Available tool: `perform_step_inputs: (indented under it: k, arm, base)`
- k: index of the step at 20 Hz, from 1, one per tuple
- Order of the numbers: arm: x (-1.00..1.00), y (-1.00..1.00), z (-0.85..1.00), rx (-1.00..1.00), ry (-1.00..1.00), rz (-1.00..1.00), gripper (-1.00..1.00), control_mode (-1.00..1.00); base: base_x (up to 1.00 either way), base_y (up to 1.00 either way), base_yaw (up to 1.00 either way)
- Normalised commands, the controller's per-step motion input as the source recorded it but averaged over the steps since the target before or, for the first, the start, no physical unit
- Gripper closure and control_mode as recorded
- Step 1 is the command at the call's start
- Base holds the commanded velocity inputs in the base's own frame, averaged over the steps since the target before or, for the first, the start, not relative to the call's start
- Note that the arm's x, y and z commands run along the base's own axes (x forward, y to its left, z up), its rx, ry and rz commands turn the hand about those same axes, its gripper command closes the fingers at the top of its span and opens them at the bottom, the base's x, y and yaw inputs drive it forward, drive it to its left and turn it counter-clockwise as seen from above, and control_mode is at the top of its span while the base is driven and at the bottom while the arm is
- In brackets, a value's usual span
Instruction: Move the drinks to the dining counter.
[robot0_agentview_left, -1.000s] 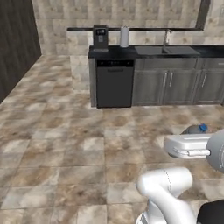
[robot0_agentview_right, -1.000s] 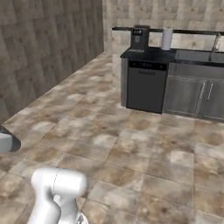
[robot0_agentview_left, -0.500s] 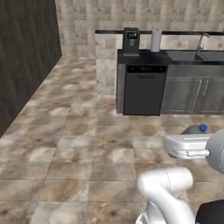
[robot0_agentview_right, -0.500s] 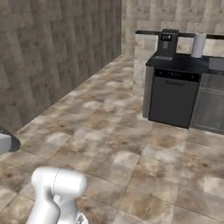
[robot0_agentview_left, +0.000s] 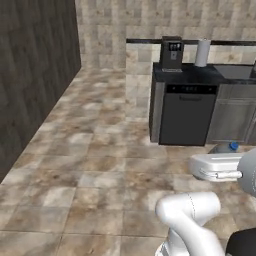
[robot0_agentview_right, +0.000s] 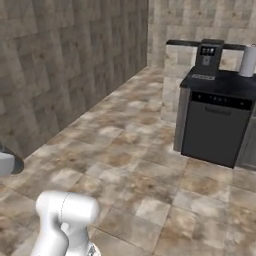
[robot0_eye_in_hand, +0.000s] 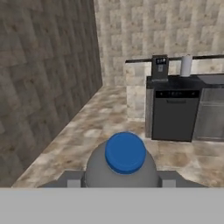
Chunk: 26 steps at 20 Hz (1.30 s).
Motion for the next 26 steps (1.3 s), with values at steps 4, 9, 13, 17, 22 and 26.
perform_step_inputs:
  k: [4, 9, 13, 17, 22, 26]
  arm:
    - [0.0, 0.0, 0.0, 0.0, 0.0, 0.0, 1.0, 1.0]
    - [0.0, 0.0, 0.0, 0.0, 0.0, 0.0, 1.0, 1.0]
    - [0.0, 0.0, 0.0, 0.0, 0.0, 0.0, 1.0, 1.0]
    - [0.0, 0.0, 0.0, 0.0, 0.0, 0.0, 1.0, 1.0]
    - [0.0, 0.0, 0.0, 0.0, 0.0, 0.0, 1.0, 1.0]
    - [0.0, 0.0, 0.0, 0.0, 0.0, 0.0, 1.0, 1.0]
  base:
    - [1.0, 0.4, 0.01]
    - [1.0, 0.51, 0.0]
    - [1.0, 0.57, 0.0]
    - [1.0, 0.52, 0.0]
    - [1.0, 0.46, 0.0]
    - [1.0, 0.3, 0.0]
